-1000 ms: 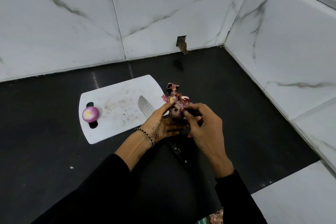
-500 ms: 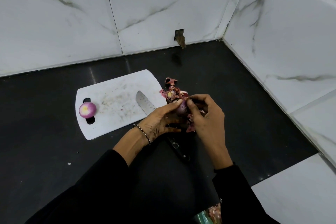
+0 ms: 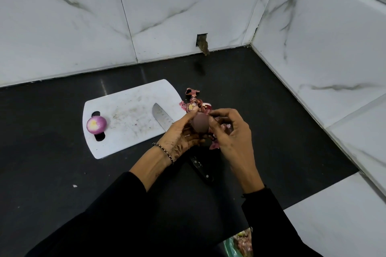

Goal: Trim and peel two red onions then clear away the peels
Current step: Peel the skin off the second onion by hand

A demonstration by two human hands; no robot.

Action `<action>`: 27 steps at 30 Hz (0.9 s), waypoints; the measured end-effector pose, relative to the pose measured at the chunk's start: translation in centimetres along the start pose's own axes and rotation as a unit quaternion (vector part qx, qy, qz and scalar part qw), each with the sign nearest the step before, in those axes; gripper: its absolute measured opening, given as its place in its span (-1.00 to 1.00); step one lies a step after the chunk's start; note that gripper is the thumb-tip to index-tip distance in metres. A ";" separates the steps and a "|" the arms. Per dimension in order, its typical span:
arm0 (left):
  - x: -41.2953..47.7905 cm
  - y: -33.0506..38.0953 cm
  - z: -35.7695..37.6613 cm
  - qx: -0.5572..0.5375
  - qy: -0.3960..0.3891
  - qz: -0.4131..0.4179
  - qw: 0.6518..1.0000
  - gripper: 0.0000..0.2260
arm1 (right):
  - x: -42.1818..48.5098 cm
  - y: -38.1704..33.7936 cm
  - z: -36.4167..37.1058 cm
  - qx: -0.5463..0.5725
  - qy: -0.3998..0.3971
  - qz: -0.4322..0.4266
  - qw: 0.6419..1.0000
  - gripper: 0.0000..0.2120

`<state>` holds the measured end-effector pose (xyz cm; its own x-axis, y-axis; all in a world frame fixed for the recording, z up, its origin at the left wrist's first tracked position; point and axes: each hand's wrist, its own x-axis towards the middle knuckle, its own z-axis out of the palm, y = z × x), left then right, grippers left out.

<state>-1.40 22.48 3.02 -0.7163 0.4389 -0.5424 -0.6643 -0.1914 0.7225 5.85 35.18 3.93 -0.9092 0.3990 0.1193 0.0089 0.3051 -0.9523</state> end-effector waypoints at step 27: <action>-0.2 -0.2 1.1 -0.048 0.021 0.006 0.999 -0.60 | -0.1 0.9 -2.8 -0.115 0.001 0.054 0.992 -0.77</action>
<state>-0.92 23.39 3.41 -0.7311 0.3992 -0.5533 -0.6719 -0.2804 0.6855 7.12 37.78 3.85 -0.8970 0.4416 0.0215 0.2009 0.4504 -0.8699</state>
